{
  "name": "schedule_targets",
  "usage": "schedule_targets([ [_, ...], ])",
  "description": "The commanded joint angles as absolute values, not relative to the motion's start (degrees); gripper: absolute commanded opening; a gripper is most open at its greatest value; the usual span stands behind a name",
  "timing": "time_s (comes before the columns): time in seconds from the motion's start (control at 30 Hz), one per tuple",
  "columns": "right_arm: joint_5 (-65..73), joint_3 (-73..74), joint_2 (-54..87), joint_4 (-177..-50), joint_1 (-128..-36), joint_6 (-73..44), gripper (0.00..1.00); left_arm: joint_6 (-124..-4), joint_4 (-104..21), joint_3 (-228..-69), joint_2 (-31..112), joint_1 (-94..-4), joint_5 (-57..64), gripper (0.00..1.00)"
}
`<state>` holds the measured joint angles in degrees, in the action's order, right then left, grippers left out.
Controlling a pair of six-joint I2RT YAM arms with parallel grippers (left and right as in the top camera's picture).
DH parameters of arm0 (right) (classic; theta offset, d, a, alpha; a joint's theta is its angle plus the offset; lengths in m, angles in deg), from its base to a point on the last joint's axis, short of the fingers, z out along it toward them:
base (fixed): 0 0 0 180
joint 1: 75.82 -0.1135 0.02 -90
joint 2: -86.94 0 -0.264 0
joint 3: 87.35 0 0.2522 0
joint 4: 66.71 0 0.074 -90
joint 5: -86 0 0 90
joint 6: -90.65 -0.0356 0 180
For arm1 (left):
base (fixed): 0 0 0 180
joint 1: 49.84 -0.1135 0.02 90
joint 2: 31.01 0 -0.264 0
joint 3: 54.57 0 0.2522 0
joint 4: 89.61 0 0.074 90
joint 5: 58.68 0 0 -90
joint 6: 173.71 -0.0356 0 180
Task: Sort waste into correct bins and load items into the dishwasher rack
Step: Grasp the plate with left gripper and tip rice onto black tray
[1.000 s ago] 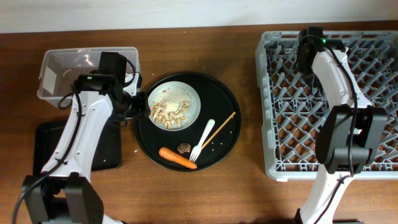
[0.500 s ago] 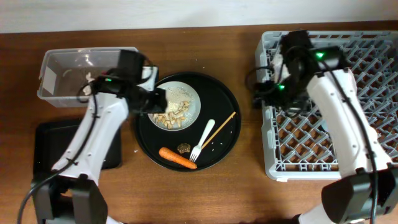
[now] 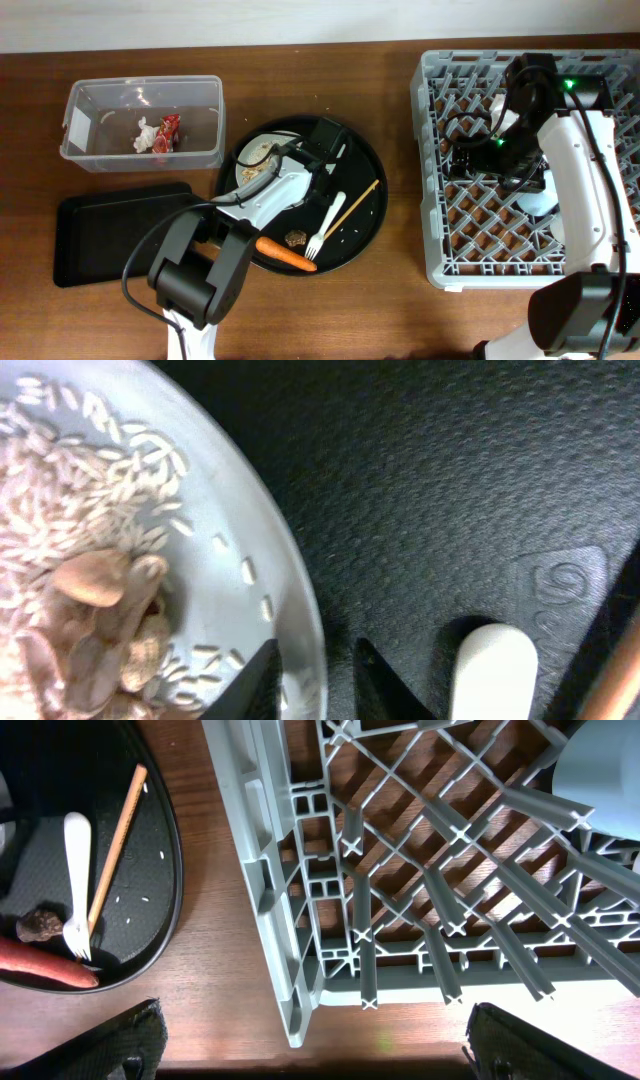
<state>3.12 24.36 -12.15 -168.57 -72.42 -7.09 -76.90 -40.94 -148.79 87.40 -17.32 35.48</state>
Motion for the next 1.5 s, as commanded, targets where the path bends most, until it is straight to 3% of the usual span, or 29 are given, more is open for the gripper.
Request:
schedule_targets([
  [0.0,2.6,24.1,-12.0,-168.6,-72.4,-7.0,0.99,-76.9,-39.1,-148.5,90.1,-17.3,37.6,0.13],
  [0.07,2.6,24.1,-12.0,-168.6,-72.4,-7.0,0.99,-76.9,-38.9,-148.5,90.1,-17.3,37.8,0.01],
  [0.13,2.6,24.1,-12.0,-168.8,-72.4,-7.0,0.99,-76.9,-38.1,-148.6,90.0,-17.3,37.9,0.01],
  [0.43,2.6,24.1,-12.0,-169.4,-72.4,-6.8,0.99,-73.6,-12.1,-165.0,89.7,-17.3,42.8,0.01],
  [0.63,2.6,24.1,-12.0,-169.4,-72.4,-6.8,0.99,-65.9,-5.7,-166.5,82.9,-18.1,43.1,0.0],
  [0.93,1.7,24.1,-12.0,-169.6,-72.4,-6.6,0.99,-61.8,2.9,-166.5,73.7,-36.2,42.7,0.01],
  [1.07,1.7,24.1,-12.0,-169.7,-72.4,-6.6,0.99,-63.9,3.7,-165.4,71.2,-46.2,33.9,0.0],
  [1.47,1.5,24.1,-12.0,-170.1,-72.4,-6.6,0.99,-93.0,-2.2,-156.5,69.1,-70.7,-14.7,0.0],
])
